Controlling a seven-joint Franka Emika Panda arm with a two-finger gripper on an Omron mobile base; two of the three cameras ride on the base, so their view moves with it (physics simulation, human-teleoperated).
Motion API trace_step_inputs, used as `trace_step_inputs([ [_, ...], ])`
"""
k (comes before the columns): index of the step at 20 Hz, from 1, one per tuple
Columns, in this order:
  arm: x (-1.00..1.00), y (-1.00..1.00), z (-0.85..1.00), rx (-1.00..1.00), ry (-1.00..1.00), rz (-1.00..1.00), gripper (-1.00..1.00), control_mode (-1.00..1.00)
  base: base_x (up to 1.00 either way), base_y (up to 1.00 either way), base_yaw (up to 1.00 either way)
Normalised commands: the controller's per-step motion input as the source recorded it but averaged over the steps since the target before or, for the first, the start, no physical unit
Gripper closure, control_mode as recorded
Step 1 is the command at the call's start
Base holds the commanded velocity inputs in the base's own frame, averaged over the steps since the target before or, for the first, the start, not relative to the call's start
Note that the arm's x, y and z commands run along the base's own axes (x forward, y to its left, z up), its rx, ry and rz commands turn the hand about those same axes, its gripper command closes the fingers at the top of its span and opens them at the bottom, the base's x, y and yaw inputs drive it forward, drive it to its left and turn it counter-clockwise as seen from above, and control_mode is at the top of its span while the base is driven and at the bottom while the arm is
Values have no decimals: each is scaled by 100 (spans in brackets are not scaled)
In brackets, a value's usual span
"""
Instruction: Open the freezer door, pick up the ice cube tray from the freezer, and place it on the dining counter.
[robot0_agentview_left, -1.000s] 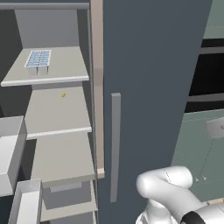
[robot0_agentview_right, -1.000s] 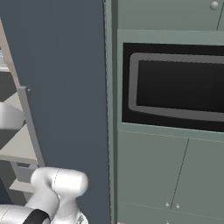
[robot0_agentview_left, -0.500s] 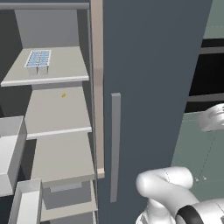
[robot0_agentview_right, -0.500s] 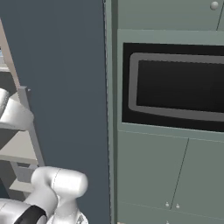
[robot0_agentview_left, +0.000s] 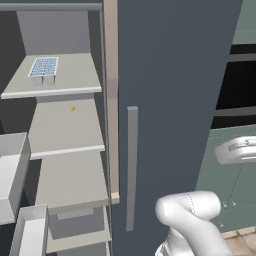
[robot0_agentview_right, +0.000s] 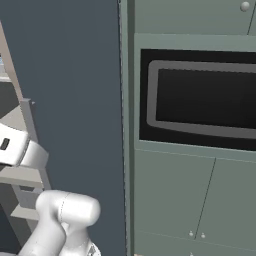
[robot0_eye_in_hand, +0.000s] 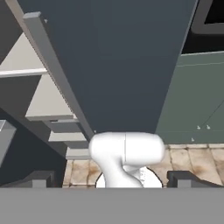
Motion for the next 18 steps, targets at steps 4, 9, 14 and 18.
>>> trace_step_inputs([
  [4, 0, 16, -5, 0, 0, 0, -100, -100, 0, 0, 0],
  [9, 0, 2, 0, 0, 0, 1, -100, -100, 0, 0, 0],
  [14, 0, 0, 0, -1, 0, 1, -100, -100, 0, 0, 0],
  [18, 0, 0, 0, -4, 0, 0, -100, -100, 0, 0, 0],
])
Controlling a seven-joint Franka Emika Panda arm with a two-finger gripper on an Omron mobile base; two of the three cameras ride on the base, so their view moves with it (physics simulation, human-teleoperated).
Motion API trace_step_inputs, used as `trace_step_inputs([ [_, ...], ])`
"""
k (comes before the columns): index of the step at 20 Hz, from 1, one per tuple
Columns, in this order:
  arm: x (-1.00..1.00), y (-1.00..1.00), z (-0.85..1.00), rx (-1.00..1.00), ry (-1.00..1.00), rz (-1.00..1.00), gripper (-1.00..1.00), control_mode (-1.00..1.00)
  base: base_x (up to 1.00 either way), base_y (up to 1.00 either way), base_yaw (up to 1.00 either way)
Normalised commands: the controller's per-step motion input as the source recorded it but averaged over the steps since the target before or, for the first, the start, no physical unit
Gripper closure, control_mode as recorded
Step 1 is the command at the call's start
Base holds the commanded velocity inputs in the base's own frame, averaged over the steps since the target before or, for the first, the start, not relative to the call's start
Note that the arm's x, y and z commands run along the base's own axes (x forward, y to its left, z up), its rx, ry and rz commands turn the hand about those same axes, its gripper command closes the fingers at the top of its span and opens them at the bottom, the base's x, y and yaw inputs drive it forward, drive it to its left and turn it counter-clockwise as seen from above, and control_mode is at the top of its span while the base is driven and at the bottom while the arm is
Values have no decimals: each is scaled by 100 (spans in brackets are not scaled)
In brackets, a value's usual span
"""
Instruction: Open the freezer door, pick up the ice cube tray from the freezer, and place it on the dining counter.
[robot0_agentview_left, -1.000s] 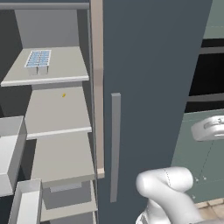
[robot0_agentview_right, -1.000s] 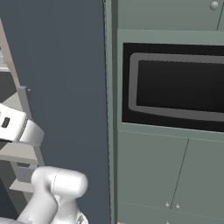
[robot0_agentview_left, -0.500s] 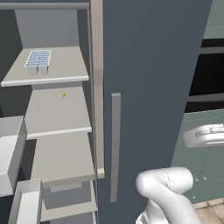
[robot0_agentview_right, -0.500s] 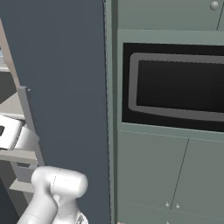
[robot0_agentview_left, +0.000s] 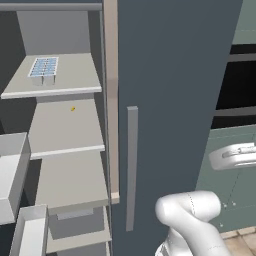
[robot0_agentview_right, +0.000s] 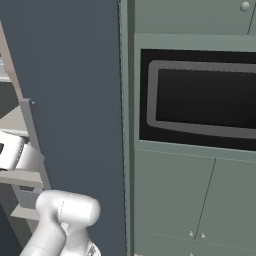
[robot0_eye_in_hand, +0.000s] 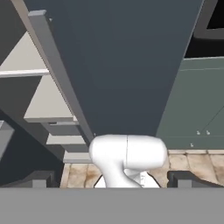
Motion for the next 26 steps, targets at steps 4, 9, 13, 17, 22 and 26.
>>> trace_step_inputs([
  [4, 0, -15, -1, -8, 0, -5, -100, -100, 0, 0, 0],
  [9, 0, -14, 0, -1, 0, -4, -100, -100, 0, 0, 0],
  [13, 0, -7, 0, 0, 2, -1, -100, -100, 0, 0, 0],
  [17, 0, 0, 0, 0, 0, 0, -100, 100, -3, 27, 0],
  [22, 0, 0, 0, 0, 0, 0, -100, 100, -9, 94, 2],
  [26, 0, 0, 0, 0, 0, 0, -100, 100, 0, 95, 0],
])
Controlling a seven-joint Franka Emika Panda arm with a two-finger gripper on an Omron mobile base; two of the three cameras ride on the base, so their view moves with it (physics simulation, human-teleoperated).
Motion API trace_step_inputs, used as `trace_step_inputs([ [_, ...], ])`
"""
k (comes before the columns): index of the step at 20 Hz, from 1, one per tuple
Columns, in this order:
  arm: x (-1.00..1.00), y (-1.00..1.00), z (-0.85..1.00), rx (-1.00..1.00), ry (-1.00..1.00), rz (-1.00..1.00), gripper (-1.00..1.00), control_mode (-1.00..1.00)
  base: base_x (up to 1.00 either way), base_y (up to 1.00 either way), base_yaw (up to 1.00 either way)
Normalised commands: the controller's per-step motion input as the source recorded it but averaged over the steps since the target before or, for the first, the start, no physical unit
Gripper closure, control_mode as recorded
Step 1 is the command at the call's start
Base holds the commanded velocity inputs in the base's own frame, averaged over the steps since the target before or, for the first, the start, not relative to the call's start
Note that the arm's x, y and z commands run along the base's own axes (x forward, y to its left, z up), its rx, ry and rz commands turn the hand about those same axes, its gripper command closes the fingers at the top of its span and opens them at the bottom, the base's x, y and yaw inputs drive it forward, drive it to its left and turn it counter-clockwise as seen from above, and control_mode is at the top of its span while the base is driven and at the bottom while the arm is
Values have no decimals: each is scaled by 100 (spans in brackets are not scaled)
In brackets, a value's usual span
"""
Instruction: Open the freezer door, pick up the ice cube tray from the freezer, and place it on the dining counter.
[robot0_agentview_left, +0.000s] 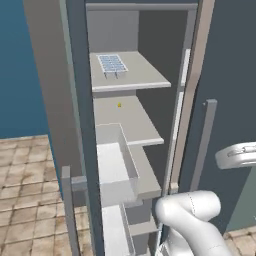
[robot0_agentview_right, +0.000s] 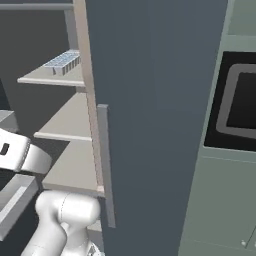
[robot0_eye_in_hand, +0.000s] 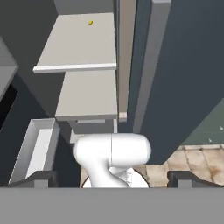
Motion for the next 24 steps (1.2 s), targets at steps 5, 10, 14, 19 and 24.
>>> trace_step_inputs([
  [5, 0, 0, 0, 0, 0, 0, -100, 100, 14, 53, 1],
  [10, 0, 0, 0, 0, 0, 0, -100, 100, 42, 1, 0],
  [14, 0, 0, 0, 0, 0, 0, -100, 100, 45, -19, 1],
  [19, 0, 0, 0, 0, 0, 0, -100, 100, 56, -11, 1],
  [24, 0, 0, 0, 0, 0, 0, -100, 100, 52, 0, 0],
])
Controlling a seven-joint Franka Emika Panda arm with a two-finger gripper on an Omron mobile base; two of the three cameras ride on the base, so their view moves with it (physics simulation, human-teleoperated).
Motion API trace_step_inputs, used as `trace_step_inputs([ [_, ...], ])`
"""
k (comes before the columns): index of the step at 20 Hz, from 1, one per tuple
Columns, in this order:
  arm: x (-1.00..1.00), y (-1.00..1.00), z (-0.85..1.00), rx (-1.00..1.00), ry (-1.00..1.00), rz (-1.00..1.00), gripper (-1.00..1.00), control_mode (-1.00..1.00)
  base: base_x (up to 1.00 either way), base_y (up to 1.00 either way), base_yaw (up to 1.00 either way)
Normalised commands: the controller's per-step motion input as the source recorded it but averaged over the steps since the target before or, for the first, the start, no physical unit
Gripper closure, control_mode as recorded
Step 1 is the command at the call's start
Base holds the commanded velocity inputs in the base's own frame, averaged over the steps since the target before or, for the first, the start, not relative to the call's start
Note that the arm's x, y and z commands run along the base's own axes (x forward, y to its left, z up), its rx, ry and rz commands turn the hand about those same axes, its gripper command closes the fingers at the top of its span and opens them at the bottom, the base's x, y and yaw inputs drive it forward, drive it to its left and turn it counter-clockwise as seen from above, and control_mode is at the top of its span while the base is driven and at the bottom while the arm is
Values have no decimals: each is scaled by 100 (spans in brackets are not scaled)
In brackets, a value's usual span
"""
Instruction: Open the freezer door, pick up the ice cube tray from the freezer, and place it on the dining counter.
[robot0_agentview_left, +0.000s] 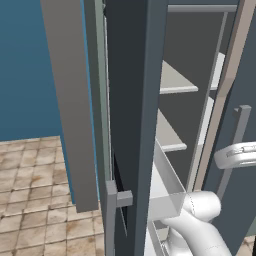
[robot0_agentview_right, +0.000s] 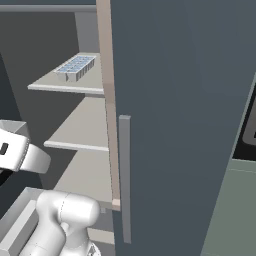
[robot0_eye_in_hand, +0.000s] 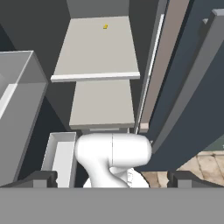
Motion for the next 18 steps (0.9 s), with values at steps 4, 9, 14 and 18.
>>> trace_step_inputs([
  [4, 0, 0, 0, 0, 0, 0, -100, 100, 55, -3, 0],
  [9, 0, 0, 0, 0, 0, 0, -100, 100, 8, -41, 7],
  [14, 0, 0, 0, 0, 0, 0, -100, 100, 4, -62, 7],
  [18, 0, 0, 0, 0, 0, 0, -100, 100, 16, -40, 6],
])
